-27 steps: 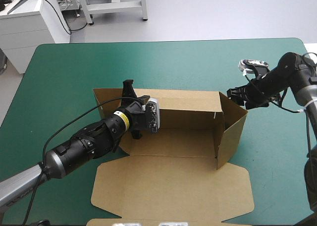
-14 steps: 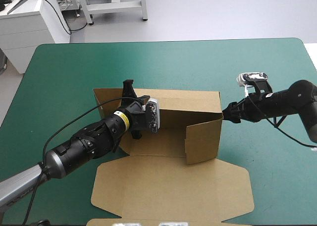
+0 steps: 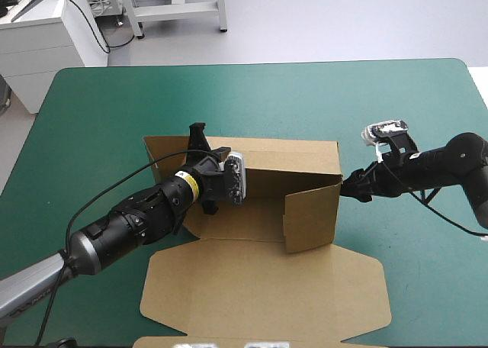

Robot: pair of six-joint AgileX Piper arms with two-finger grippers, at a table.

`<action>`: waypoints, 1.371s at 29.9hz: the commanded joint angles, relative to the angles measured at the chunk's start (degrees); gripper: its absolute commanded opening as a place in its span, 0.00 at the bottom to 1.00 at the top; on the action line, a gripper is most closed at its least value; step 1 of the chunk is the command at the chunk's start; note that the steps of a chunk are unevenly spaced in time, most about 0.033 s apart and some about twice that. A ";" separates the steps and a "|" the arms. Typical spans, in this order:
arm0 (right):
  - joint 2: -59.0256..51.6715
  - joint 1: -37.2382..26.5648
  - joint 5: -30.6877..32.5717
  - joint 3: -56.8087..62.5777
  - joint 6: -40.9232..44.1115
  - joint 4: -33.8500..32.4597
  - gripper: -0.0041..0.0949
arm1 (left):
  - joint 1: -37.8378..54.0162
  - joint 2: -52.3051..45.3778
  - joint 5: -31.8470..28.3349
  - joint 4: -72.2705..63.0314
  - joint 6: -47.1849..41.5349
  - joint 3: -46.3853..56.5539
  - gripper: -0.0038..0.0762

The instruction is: Fold the box

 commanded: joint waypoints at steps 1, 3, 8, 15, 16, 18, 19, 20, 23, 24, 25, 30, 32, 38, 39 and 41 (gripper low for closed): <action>-1.89 0.01 4.90 -1.07 -0.96 3.58 0.70 | -0.75 0.37 2.85 -3.89 -1.06 0.40 0.04; -1.89 0.01 6.35 -1.07 -0.96 3.32 0.70 | -0.75 0.37 2.85 -3.89 -1.06 0.40 0.04; -1.89 0.13 7.62 -1.07 -1.12 4.09 0.70 | -0.75 0.37 2.85 -3.89 -1.21 0.40 0.04; -1.89 3.66 7.52 -1.07 -1.27 3.87 0.70 | -0.75 0.37 2.85 -3.89 -1.21 0.40 0.04; -1.89 4.26 7.05 -1.07 -1.27 3.87 0.70 | -0.75 0.37 2.85 -3.89 -1.21 0.40 0.04; -1.89 5.22 6.19 -1.07 -1.27 4.46 0.70 | -0.75 0.37 2.85 -3.89 -1.21 0.40 0.04; -1.89 5.76 5.86 -1.07 -1.27 4.79 0.70 | -0.75 0.37 2.85 -3.89 -1.21 0.40 0.04; -1.89 6.23 5.58 -1.07 -1.37 4.79 0.70 | -0.75 0.37 2.85 -3.89 -1.21 0.40 0.04; -1.89 8.54 2.98 -1.07 -1.37 4.64 0.70 | -0.75 0.37 2.85 -3.89 -1.21 0.40 0.04; -1.89 9.41 1.53 -1.07 -1.49 4.64 0.70 | -0.75 0.37 2.85 -3.89 -1.21 0.40 0.04; -1.89 10.43 -0.14 -1.07 -1.50 4.64 0.70 | -0.75 0.37 2.85 -3.89 -1.21 0.40 0.04; -1.89 15.32 -8.71 -1.07 -2.42 2.83 0.70 | -0.75 0.37 3.09 -3.89 -1.21 0.40 0.04; -1.89 16.76 -11.22 -1.07 -2.09 2.09 0.70 | -0.75 0.37 3.09 -3.89 -1.21 0.40 0.04; -1.89 20.03 -17.25 -1.07 1.42 -3.04 0.70 | -1.00 0.37 3.85 -5.85 -1.21 0.40 0.04; -1.89 20.12 -17.39 -1.07 1.97 -3.35 0.69 | -1.14 0.37 4.53 -5.96 -1.21 0.40 0.04; -1.89 20.12 -17.39 -1.07 2.41 -4.90 0.69 | -2.10 0.37 6.54 -5.03 -1.21 0.40 0.04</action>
